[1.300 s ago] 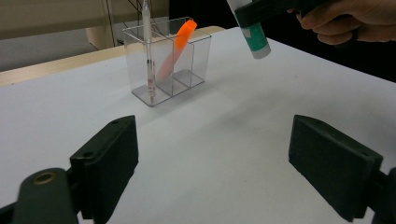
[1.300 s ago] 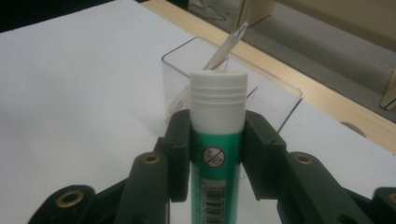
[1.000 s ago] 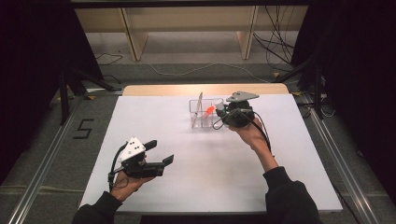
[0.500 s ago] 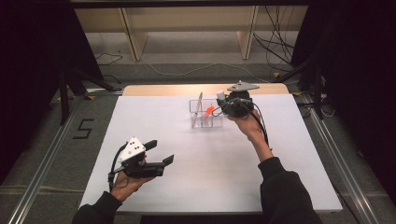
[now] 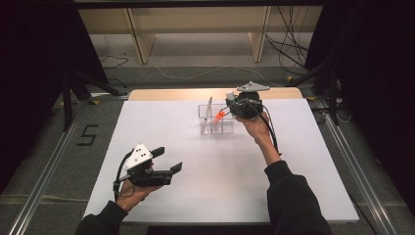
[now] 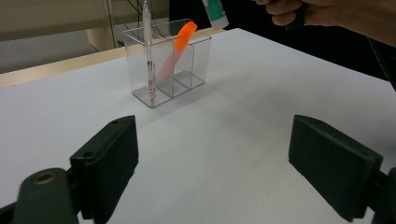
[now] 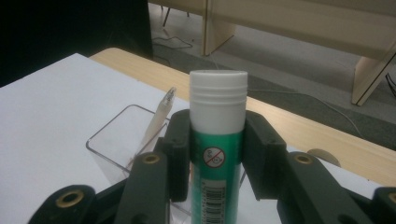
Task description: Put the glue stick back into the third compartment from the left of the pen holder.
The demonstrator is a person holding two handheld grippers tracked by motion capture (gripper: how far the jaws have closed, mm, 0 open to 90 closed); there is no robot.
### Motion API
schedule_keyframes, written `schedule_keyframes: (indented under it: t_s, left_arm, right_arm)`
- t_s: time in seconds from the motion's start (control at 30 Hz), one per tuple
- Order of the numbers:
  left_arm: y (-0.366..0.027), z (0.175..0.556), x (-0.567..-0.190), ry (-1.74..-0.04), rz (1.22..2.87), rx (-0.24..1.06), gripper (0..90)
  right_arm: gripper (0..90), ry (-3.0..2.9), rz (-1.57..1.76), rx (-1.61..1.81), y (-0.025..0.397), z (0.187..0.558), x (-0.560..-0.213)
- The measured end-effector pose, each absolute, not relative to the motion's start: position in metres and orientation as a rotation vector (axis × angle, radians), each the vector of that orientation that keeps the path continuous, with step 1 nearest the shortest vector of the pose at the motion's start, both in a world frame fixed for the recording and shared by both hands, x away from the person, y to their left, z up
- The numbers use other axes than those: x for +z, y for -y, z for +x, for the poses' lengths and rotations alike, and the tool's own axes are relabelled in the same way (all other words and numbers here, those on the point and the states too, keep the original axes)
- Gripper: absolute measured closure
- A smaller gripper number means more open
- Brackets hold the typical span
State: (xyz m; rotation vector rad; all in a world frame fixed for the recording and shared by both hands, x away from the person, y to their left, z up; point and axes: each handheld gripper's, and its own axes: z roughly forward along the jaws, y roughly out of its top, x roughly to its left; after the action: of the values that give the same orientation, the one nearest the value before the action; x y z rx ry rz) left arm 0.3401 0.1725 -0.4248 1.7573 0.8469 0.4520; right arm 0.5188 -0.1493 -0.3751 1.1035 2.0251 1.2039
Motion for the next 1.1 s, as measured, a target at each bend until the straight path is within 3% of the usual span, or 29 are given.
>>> schedule_keyframes:
  t_s: [1.1]
  left_arm:
    - [-0.173,0.34,-0.424,-0.835,1.77,0.461,15.4]
  right_arm:
    - [65.5,-1.959,1.221,1.236,0.136,0.545,-0.393]
